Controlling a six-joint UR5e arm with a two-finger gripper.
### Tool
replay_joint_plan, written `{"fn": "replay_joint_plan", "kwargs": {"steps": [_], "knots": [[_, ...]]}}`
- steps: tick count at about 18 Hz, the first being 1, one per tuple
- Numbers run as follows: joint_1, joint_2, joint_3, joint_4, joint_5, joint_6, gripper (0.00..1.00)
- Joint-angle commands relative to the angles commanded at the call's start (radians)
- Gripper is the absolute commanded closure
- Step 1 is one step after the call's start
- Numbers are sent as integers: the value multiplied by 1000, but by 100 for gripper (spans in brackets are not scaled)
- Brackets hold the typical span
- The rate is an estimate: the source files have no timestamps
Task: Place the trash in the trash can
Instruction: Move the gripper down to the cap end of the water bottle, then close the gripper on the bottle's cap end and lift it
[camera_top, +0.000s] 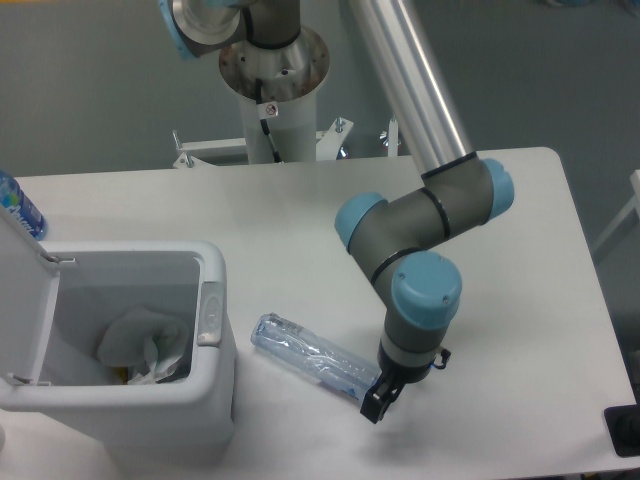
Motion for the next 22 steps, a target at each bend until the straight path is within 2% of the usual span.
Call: {"fn": "replay_joint_plan", "kwargs": {"steps": [3,5,10,11,14,22], "knots": [[-9,-8,0,8,8,0,0],[-9,-11,0,14,26,-2,4],[-9,-14,-2,14,32,-15,32],[-12,-14,-2,14,32,-14,34],[-14,-14,-3,14,34,-15,49],[-29,-9,-14,14,35,-14,60]]}}
